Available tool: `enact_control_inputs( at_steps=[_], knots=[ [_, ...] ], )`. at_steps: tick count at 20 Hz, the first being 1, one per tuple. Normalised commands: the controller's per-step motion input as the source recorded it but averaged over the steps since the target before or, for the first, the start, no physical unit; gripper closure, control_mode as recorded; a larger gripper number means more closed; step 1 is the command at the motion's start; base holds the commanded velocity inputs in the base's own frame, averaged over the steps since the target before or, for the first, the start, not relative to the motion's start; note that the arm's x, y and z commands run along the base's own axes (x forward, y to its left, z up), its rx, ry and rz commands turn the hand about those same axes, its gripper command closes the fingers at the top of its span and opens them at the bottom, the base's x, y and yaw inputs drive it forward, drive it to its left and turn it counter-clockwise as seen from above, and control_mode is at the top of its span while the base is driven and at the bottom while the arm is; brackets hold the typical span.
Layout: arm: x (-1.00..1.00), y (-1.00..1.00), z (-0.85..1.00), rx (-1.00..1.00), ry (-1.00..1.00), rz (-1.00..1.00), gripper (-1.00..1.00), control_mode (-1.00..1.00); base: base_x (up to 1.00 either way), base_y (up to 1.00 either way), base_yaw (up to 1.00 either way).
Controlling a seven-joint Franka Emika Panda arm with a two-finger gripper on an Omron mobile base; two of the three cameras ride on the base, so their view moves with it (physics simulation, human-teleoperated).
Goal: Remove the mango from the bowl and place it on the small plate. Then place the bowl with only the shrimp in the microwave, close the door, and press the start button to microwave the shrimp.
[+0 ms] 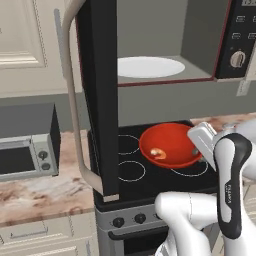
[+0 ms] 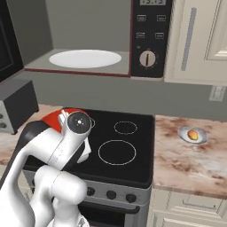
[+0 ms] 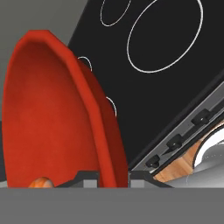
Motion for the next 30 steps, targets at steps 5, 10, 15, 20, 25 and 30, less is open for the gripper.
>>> enact_control_inputs(
  at_steps=[5,10,15,20,25,30],
  knots=[
    [0.00,0.00,0.00,0.00,0.00,0.00,1.00,1.00,0.70,0.00,0.09],
    [0.00,0.00,0.00,0.00,0.00,0.00,1.00,1.00,0.53,-0.03,0.07],
    [0.41,-0.05,0.47,0.13,0.00,0.03,1.00,-1.00,0.00,0.00,0.00],
    [0.27,0.00,1.00,0.04,0.00,0.00,1.00,-1.00,0.00,0.00,0.00],
    [0.25,0.00,1.00,0.01,0.00,0.00,1.00,-1.00,0.00,0.00,0.00],
    [0.27,0.00,0.87,0.01,-0.03,-0.04,1.00,-1.00,0.00,0.00,0.00]
  ],
)
